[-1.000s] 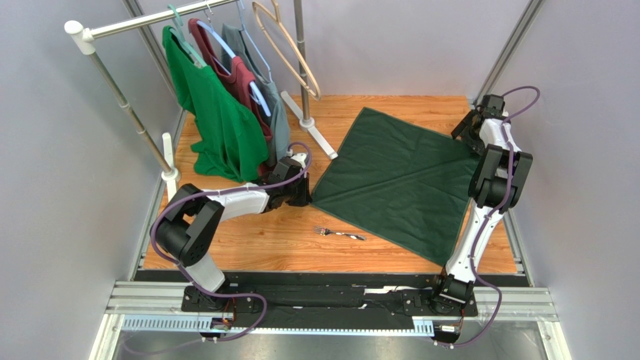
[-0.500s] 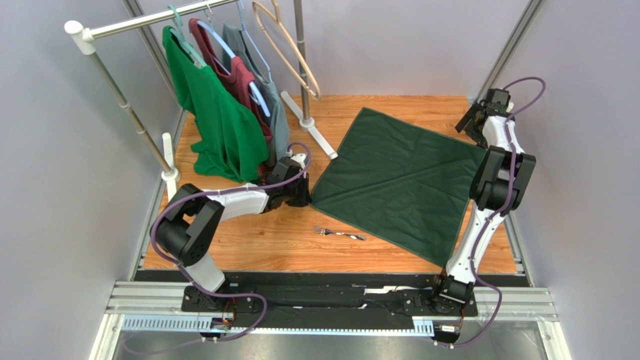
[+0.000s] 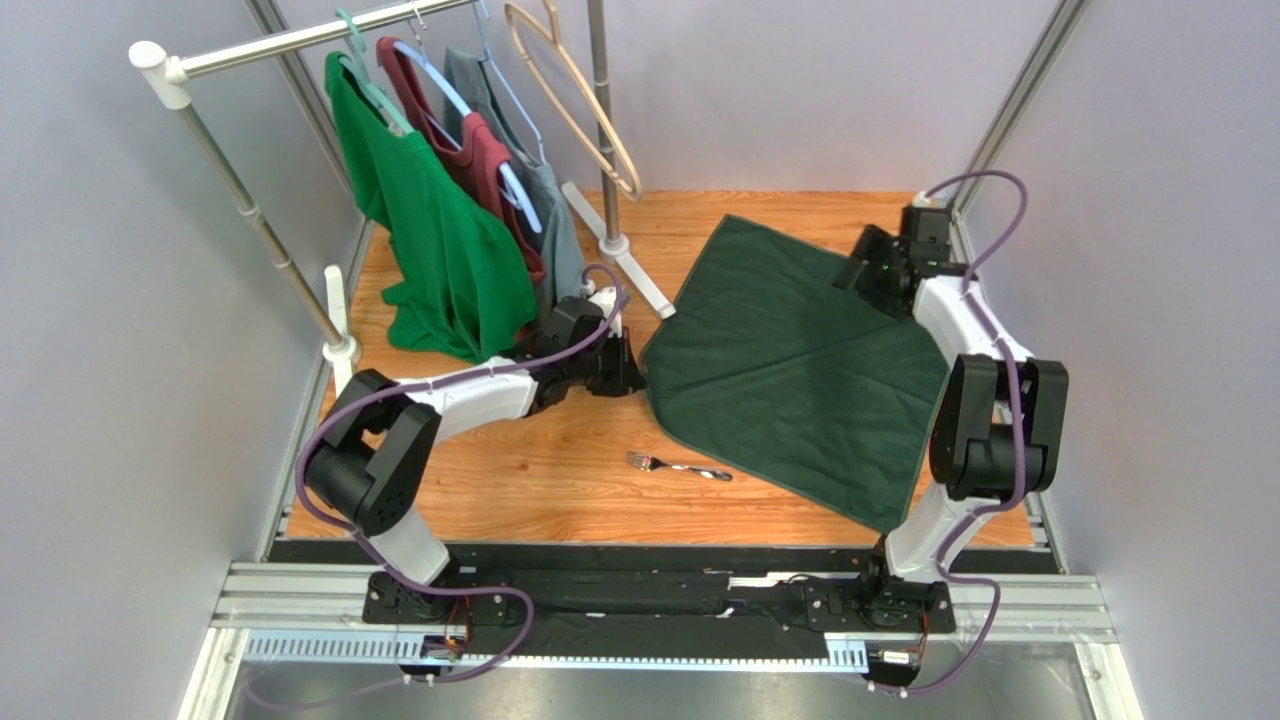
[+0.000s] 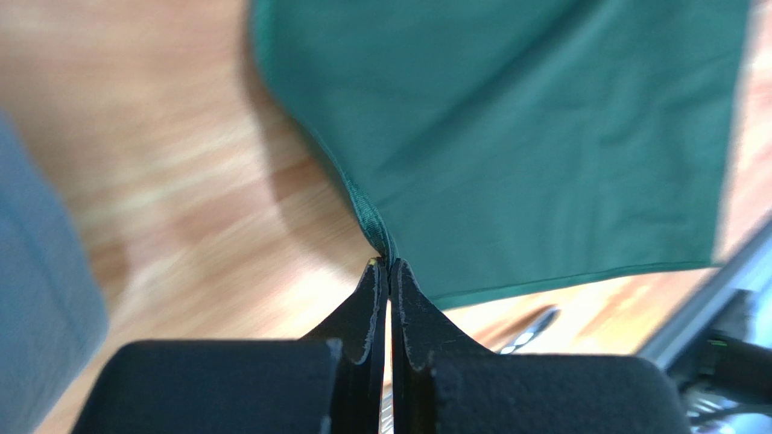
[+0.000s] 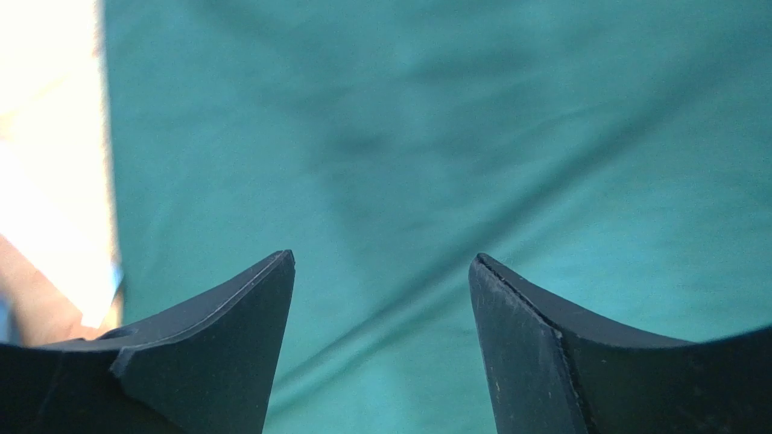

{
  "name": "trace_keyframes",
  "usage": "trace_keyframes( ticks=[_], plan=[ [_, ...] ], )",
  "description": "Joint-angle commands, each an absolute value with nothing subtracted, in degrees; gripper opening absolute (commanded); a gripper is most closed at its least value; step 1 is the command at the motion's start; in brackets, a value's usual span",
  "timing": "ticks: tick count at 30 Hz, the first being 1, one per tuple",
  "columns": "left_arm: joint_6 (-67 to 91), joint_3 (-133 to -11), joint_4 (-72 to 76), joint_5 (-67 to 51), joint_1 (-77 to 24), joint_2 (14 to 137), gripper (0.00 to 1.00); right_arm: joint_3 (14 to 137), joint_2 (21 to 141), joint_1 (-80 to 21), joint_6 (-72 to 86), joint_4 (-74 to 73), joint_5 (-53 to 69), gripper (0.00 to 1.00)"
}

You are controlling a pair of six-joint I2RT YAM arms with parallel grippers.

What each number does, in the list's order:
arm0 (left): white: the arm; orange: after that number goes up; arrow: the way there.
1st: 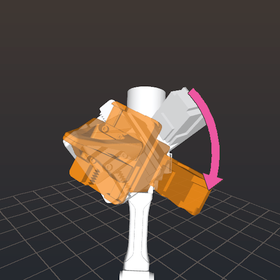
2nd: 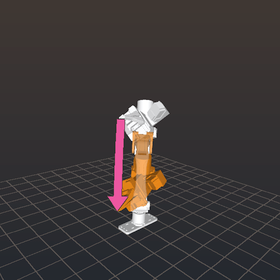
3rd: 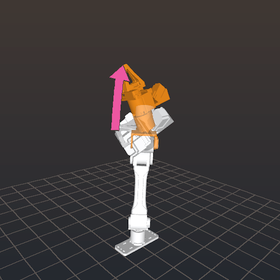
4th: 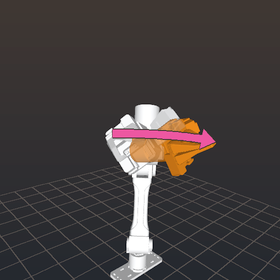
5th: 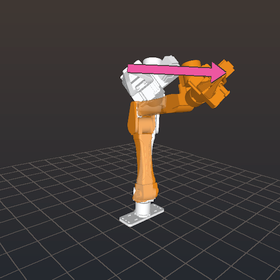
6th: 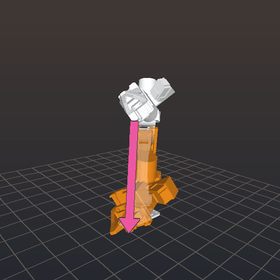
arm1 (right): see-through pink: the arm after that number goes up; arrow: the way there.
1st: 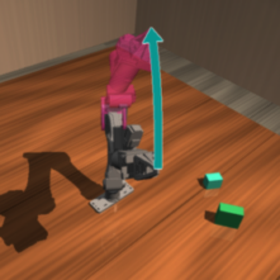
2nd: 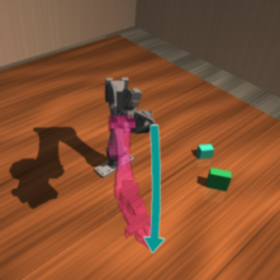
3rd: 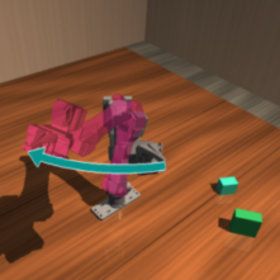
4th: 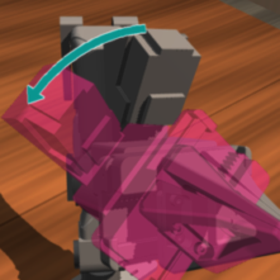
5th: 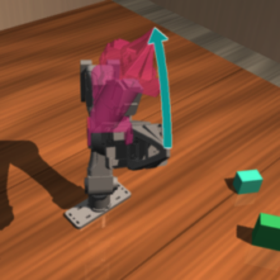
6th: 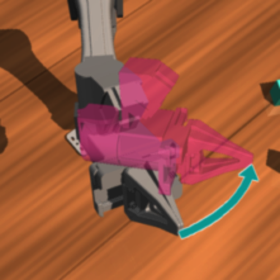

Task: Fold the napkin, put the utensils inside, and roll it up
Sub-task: Fold the napkin

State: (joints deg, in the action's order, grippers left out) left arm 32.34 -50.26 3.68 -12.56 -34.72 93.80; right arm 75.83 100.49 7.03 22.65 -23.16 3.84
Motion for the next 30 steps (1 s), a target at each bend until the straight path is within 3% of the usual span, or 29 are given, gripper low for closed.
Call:
trace_keyframes(
  ticks=[1,9,14,22,26,30],
  plan=[
    [34.7,-55.7,9.0,-18.8,-34.8,95.7,0.0,71.2,94.8,1.8,22.1,-18.9,8.0,0.75],
    [37.3,-63.8,9.3,-19.0,-37.3,100.9,0.0,56.5,86.1,-9.8,21.9,-4.1,17.8,0.73],
    [38.5,-67.9,8.6,-19.4,-38.2,105.9,0.0,48.5,82.0,-17.0,19.7,-0.5,14.5,0.71],
    [37.5,-71.6,7.2,-19.0,-40.3,111.7,0.02,45.2,81.0,-17.8,18.2,-1.5,10.2,0.7],
    [37.1,-71.7,6.8,-18.6,-40.3,112.1,0.51,44.4,82.7,-17.8,17.9,-0.4,12.5,0.7],
    [36.5,-69.6,6.5,-15.6,-40.3,107.9,0.76,45.5,86.6,-17.8,18.6,1.4,14.4,0.71]
  ],
)
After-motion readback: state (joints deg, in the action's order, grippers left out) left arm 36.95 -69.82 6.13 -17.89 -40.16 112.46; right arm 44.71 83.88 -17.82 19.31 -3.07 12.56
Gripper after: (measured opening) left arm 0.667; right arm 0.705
